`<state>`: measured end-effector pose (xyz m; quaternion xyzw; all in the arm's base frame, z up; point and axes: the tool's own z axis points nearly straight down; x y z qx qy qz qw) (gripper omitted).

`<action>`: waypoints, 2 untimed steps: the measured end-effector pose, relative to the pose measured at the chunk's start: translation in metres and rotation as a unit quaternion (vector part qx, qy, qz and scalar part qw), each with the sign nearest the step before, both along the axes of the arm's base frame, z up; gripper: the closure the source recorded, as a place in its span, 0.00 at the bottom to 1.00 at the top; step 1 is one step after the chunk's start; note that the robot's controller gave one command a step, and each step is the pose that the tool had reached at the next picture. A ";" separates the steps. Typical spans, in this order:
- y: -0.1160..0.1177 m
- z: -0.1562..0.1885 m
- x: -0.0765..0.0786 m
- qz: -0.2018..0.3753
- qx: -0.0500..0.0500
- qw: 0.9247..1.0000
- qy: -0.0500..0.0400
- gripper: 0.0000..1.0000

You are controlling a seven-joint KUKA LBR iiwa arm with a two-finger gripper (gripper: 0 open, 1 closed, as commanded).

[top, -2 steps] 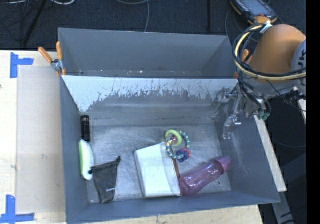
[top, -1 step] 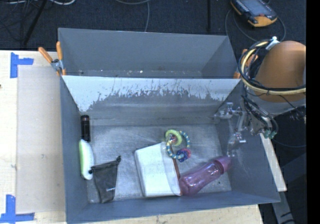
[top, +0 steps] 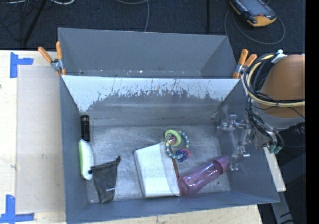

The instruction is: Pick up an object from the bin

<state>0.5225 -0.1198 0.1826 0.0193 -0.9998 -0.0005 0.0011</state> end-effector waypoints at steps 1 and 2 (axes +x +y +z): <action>0.037 -0.020 -0.006 0.042 -0.002 0.999 -0.001 0.00; 0.044 -0.072 -0.028 0.131 0.001 0.991 -0.004 0.00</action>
Offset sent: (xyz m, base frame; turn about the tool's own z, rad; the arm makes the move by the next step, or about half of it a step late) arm -0.0515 0.0125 -0.1126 -0.3320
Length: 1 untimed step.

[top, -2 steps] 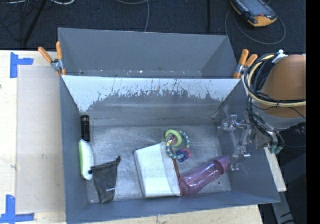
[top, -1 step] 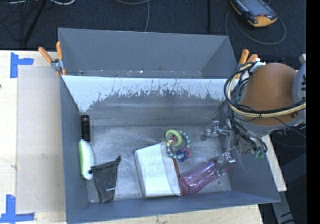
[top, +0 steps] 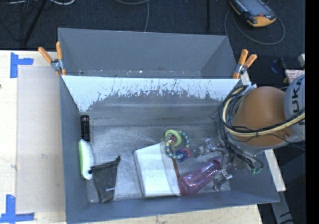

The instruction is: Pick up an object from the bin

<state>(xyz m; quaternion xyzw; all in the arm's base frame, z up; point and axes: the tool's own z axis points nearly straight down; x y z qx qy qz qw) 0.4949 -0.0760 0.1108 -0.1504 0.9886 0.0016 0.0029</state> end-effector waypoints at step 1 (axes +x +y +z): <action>-0.040 -0.038 -0.019 0.027 -0.003 1.000 -0.006 1.00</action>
Offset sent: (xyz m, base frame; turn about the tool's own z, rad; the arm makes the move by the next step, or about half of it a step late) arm 0.0000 0.0000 0.0000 0.0000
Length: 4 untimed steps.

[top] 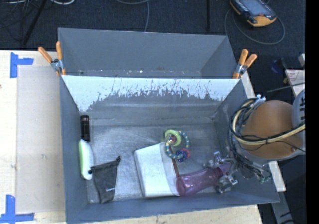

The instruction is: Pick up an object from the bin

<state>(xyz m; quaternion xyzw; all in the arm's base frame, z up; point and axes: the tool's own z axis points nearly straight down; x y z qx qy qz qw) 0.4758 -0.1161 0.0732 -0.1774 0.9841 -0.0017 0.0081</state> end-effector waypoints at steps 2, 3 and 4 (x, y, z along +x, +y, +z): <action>0.008 0.074 0.003 -0.004 0.001 1.000 0.009 1.00; 0.008 0.074 0.003 -0.004 0.001 1.000 0.009 1.00; 0.006 0.115 -0.003 0.006 0.002 1.000 0.013 1.00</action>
Offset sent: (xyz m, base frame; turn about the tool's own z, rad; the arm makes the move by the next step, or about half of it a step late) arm 0.0028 0.0074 0.0751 0.0108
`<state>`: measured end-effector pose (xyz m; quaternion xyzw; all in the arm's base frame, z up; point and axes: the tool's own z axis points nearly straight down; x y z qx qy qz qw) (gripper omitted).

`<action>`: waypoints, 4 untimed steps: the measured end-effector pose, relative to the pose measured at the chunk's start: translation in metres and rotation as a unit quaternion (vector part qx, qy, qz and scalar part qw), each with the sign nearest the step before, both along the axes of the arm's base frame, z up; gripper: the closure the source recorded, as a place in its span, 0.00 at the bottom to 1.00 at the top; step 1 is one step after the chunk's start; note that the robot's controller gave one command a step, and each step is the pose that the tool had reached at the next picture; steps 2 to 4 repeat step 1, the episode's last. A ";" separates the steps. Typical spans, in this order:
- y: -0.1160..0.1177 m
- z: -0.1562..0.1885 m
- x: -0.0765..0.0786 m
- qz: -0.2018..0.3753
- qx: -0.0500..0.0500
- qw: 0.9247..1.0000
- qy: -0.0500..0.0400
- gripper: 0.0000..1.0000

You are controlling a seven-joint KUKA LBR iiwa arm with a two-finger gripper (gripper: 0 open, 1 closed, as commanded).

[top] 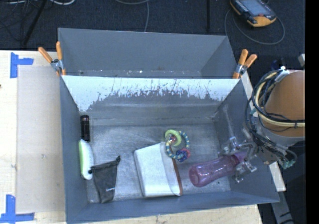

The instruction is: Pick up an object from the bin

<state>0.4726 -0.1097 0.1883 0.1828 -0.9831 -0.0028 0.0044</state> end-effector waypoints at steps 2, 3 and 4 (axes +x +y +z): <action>-0.003 0.035 0.012 -0.024 -0.002 1.000 -0.006 1.00; -0.003 0.035 0.012 -0.024 -0.002 1.000 -0.006 1.00; -0.003 0.035 0.012 -0.024 -0.002 1.000 -0.006 1.00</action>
Offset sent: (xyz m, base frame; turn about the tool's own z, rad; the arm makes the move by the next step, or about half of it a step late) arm 0.0076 0.0081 0.0861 0.0757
